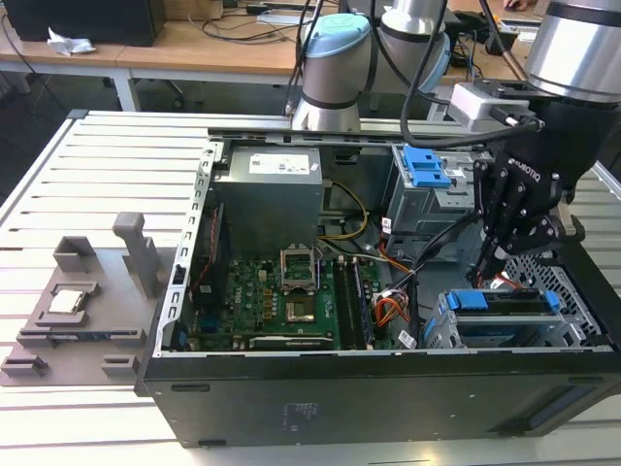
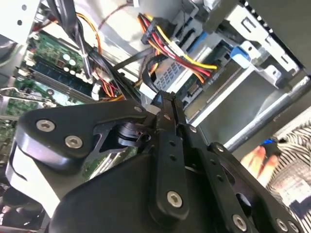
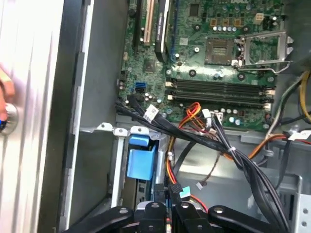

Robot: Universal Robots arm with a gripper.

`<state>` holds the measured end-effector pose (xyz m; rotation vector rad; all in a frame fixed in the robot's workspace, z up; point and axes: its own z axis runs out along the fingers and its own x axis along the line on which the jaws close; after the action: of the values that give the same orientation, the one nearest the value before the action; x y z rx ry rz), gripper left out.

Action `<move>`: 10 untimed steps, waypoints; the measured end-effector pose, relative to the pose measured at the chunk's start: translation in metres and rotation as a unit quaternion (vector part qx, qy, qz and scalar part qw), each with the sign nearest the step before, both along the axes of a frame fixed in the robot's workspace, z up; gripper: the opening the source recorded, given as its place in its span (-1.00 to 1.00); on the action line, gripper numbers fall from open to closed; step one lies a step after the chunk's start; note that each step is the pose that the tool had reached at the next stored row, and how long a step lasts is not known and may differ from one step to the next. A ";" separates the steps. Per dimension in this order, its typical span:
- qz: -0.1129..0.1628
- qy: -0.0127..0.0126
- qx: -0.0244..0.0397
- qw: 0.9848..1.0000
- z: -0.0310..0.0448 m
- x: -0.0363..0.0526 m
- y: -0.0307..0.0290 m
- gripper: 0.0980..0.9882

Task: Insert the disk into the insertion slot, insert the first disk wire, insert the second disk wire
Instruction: 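Insert the second disk wire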

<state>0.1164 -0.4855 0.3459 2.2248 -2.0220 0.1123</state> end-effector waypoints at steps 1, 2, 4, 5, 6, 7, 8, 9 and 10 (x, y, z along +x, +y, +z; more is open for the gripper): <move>0.000 0.000 0.006 1.000 0.0000 0.0001 -0.0016 -0.89; 0.000 0.000 0.016 1.000 0.0001 0.0002 -0.0055 -0.89; 0.000 0.000 0.024 1.000 0.0000 0.0003 -0.0103 -0.89; 0.000 0.000 0.030 1.000 0.0001 0.0003 -0.0157 -0.89; 0.000 0.000 0.043 0.999 0.0000 0.0009 -0.0253 -0.89; 0.000 0.000 0.051 0.999 0.0000 0.0014 -0.0314 -0.89; 0.000 0.000 0.052 0.999 0.0000 0.0017 -0.0348 -0.89; 0.000 0.000 0.052 0.999 0.0000 0.0019 -0.0376 -0.89; 0.000 0.000 0.052 0.999 0.0000 0.0021 -0.0393 -0.89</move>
<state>0.1185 -0.5248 0.3459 2.2855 -2.0736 0.0065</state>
